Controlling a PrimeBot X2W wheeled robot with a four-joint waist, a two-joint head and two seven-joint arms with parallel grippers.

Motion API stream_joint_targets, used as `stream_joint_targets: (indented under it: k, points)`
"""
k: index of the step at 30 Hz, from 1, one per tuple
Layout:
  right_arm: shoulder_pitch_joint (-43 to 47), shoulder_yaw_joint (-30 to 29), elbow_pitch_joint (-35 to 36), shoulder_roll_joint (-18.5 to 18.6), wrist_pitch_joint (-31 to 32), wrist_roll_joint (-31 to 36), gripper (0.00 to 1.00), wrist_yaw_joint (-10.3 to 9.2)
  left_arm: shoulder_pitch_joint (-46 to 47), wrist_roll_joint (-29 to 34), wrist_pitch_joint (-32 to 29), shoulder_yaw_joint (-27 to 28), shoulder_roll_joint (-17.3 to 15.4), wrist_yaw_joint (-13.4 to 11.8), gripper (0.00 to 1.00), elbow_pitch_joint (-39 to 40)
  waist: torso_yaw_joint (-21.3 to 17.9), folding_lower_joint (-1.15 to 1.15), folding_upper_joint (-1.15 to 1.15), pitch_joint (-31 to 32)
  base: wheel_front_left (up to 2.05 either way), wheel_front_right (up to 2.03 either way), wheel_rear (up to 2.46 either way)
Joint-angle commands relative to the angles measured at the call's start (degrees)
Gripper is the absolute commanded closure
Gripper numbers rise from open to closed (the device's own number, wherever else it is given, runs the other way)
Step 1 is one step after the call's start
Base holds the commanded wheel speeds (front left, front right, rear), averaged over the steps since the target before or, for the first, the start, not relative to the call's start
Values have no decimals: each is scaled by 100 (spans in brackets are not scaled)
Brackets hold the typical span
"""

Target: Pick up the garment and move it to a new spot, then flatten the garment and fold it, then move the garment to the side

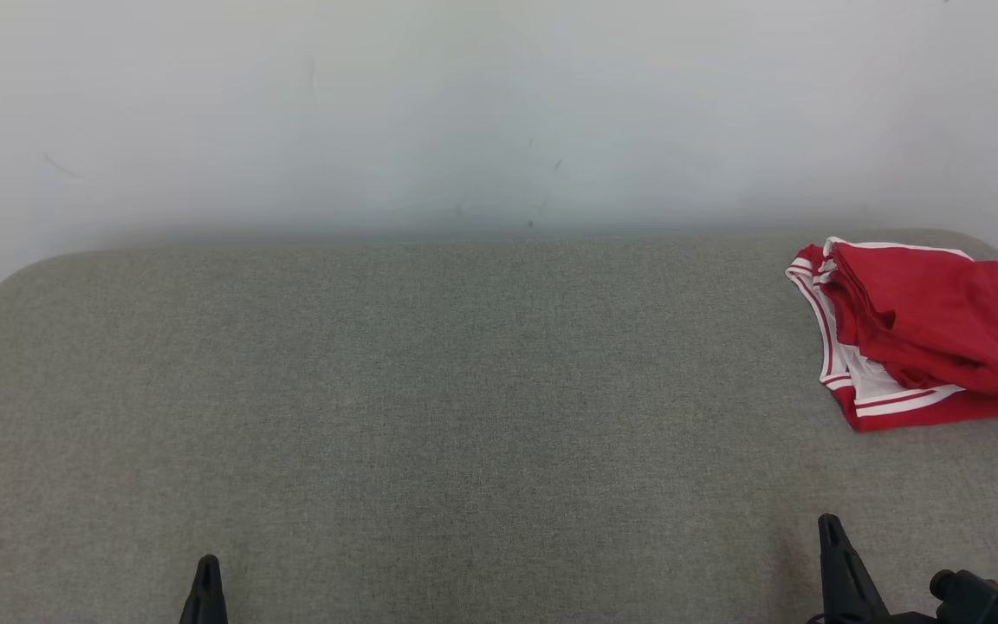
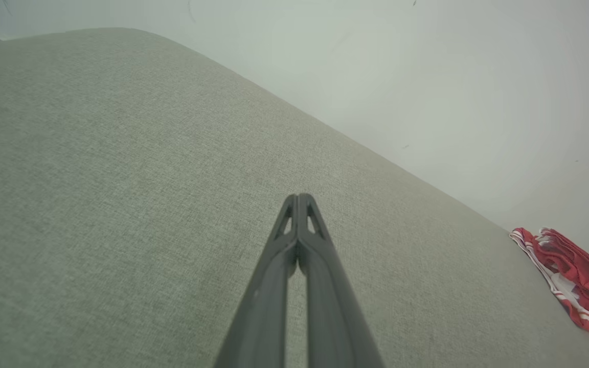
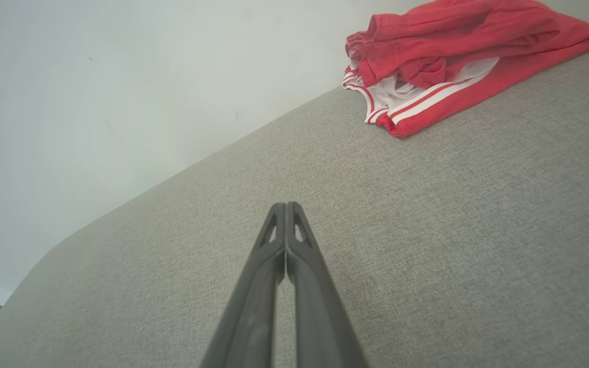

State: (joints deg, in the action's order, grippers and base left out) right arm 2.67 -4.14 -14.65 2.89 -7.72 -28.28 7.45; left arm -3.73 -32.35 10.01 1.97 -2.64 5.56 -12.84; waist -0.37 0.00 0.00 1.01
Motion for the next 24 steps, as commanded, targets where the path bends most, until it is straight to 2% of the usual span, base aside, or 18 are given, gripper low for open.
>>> stream_joint_targets:
  k: [1, 24]
  points:
    - [-135, -42, 101, 3, 54, -252, 100, 1, 150, -244, -36, 1, -18, 24, 100, 95, 1, 0, 0, -2, 0, 0, 0]
    - [-300, -243, 173, 2, 605, -2138, 100, 2, 339, -2028, -401, -15, -23, 80, 100, 133, 9, 0, 0, -32, 0, 0, 0]
